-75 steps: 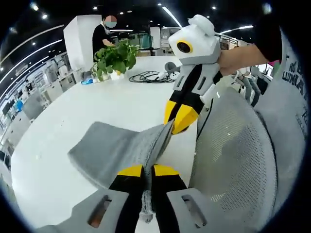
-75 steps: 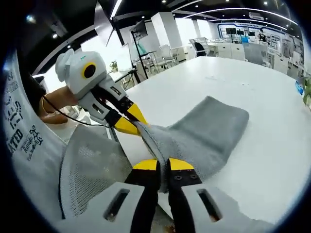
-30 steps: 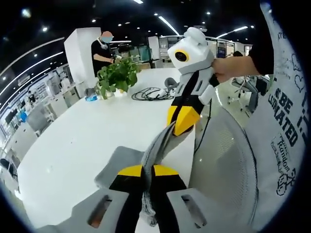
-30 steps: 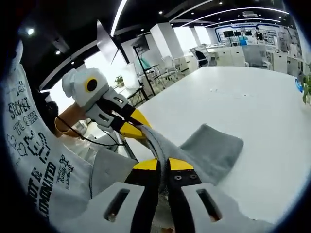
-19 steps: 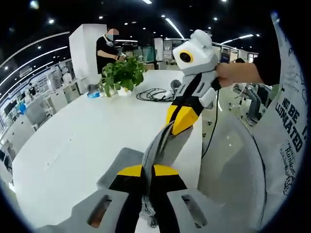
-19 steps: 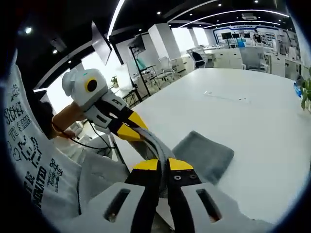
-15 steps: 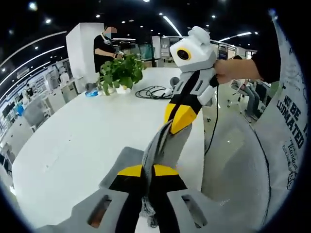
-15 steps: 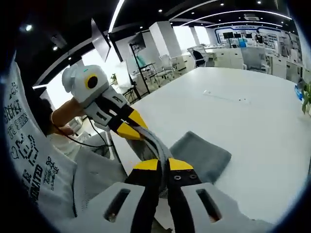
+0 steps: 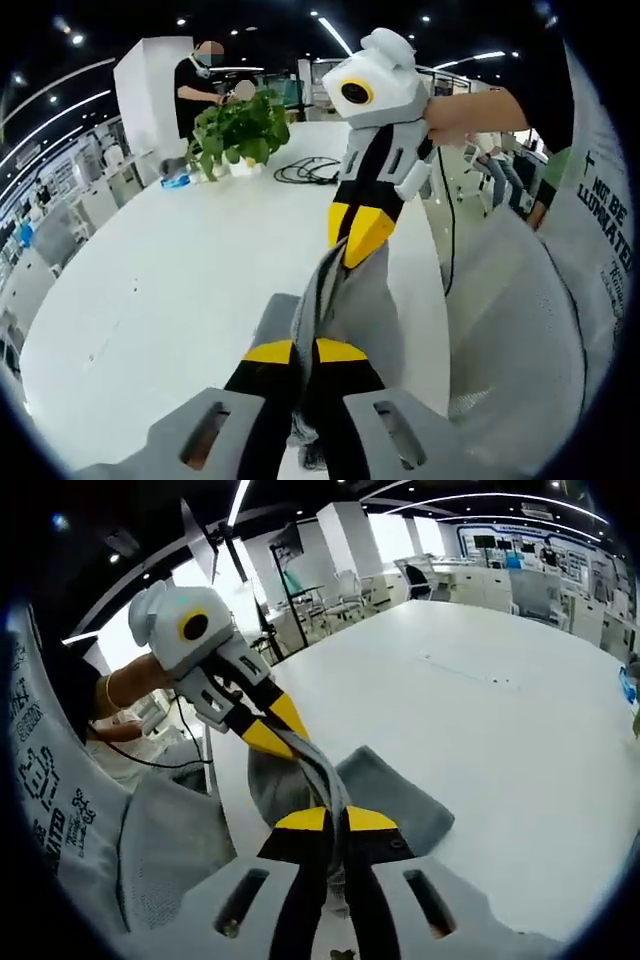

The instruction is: Fold the towel on the table until its edges align and the towel forms a compact rectangular stack.

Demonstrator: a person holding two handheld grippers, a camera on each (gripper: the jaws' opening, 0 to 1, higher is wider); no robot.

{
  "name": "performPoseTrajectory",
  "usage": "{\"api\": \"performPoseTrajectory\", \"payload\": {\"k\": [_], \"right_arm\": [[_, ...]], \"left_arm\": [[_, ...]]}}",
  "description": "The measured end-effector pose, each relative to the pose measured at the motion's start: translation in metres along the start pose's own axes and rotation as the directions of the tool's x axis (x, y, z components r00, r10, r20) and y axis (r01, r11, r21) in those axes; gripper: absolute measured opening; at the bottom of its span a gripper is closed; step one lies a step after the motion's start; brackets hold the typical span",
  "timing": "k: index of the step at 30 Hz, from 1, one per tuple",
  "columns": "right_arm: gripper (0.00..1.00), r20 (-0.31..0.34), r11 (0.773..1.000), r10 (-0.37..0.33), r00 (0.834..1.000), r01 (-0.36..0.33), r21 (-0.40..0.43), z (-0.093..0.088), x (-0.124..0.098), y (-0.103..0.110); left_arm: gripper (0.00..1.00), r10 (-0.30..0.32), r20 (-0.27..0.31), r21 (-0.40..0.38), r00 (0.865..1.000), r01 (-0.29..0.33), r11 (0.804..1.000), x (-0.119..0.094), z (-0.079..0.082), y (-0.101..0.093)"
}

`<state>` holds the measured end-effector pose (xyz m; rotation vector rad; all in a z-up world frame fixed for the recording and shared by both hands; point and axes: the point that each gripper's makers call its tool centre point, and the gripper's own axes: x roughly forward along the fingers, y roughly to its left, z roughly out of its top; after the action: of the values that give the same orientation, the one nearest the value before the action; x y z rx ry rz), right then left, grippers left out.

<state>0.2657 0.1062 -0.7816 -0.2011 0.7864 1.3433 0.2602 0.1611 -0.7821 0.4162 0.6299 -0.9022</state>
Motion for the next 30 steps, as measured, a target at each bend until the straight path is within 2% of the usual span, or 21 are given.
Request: {"api": "performPoseTrajectory", "payload": {"k": [5,12,16,21,25,30], "right_arm": [[0.02,-0.051,0.999,0.011,0.999,-0.01,0.033,-0.009,0.018,-0.019],[0.02,-0.101,0.999,0.012,0.995,-0.008,0.041,-0.018,0.037,-0.037],[0.02,-0.125,0.998,0.013,0.992,-0.006,0.057,-0.022,0.046,-0.046],[0.03,-0.141,0.996,0.004,0.99,0.008,0.084,-0.03,0.057,-0.057],[0.03,-0.154,0.986,-0.001,0.988,0.026,0.162,-0.038,0.064,-0.067],[0.04,-0.153,0.982,-0.007,0.988,0.035,0.183,-0.041,0.071,-0.075]], "left_arm": [[0.06,-0.036,-0.025,-0.05,0.999,0.035,0.998,0.024,-0.018,0.015],[0.06,-0.058,-0.06,-0.052,0.997,0.055,0.997,0.041,-0.034,0.026],[0.06,-0.076,-0.069,-0.086,0.995,0.07,0.994,0.053,-0.046,0.033],[0.06,-0.081,-0.089,-0.099,0.993,0.072,0.992,0.068,-0.057,0.038],[0.06,-0.093,-0.117,-0.109,0.989,0.08,0.991,0.078,-0.066,0.039],[0.09,-0.09,-0.129,-0.143,0.988,0.071,0.987,0.084,-0.072,0.043]]}}
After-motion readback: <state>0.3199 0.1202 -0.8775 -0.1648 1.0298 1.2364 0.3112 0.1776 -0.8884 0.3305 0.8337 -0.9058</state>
